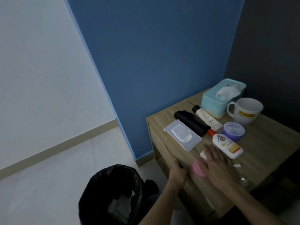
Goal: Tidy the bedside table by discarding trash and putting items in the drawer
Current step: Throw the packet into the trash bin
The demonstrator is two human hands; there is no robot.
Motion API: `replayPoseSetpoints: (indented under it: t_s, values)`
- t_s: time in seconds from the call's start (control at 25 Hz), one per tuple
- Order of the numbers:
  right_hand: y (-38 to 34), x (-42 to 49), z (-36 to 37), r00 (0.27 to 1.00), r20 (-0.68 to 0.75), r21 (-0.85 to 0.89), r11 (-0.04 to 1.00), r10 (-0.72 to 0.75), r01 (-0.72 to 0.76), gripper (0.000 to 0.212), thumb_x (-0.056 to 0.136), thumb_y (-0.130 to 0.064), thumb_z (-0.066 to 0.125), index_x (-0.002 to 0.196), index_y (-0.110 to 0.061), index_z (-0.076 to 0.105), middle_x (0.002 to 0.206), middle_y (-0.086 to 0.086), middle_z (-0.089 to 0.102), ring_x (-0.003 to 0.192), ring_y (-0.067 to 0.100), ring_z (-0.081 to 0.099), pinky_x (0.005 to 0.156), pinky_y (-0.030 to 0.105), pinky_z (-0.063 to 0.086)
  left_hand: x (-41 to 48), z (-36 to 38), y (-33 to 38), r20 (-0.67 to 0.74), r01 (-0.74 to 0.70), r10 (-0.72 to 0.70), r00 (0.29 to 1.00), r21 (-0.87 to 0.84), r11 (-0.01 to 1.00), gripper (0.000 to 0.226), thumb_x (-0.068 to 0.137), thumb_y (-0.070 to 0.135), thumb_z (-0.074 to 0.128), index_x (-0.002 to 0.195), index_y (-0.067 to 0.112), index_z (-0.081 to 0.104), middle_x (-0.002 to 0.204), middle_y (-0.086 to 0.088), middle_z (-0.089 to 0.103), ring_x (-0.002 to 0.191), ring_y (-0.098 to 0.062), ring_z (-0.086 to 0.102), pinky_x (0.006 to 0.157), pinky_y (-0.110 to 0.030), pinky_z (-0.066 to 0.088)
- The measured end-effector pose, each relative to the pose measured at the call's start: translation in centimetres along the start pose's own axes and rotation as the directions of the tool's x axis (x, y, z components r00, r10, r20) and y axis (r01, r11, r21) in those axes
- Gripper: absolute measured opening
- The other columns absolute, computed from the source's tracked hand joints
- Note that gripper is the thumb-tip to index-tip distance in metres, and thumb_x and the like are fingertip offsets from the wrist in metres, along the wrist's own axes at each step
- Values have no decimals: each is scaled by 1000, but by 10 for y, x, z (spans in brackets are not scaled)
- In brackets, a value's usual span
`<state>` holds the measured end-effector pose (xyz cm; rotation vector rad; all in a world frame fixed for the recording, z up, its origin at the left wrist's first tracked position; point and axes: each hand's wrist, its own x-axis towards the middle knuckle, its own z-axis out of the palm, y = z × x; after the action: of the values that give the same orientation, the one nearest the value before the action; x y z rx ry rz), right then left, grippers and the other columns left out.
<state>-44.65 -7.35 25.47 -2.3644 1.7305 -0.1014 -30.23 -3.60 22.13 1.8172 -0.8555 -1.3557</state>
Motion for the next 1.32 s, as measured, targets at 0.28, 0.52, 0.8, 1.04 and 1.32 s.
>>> replayPoseSetpoints:
  t_s: [0.28,0.52,0.8,1.04,1.32]
  values:
    - [-6,3,-3,999,-44,6,1000,2,-2,64,90,-51,37,143,-16,27,146,11,40,134,26,36,108,43,32,-2,-12,1,16,-41,42,999,-41,998,68,85,18,59,145,14,27,139,-6,51,123,-25,52,104,-42,45]
    - [-7,35,-13,992,-109,-41,997,61,-66,64,91,-43,38,146,-18,20,157,10,13,144,29,10,111,54,21,-4,-28,-3,-10,-305,342,940,430,850,77,87,8,49,150,30,9,159,5,2,148,-23,1,120,-37,15]
    - [32,42,-11,979,-58,-47,979,197,-200,67,90,-58,25,146,-23,14,158,9,6,144,30,3,112,54,21,13,-3,44,258,-427,381,888,772,472,65,93,57,15,150,27,3,159,6,-13,144,-24,-21,118,-47,-3]
    - [25,44,-23,982,-103,-107,980,157,-168,73,85,-56,15,135,-11,43,144,22,39,134,40,33,98,62,36,14,-3,52,229,-402,363,903,748,528,84,79,69,2,150,24,13,161,3,-3,146,-25,-15,117,-49,0]
    - [-115,22,11,909,-198,158,903,-368,400,53,88,-36,37,121,0,56,125,20,60,116,34,58,92,47,47,-27,-92,-21,-199,-228,410,890,584,779,66,88,9,42,149,20,21,160,4,3,146,-15,-9,120,-37,7]
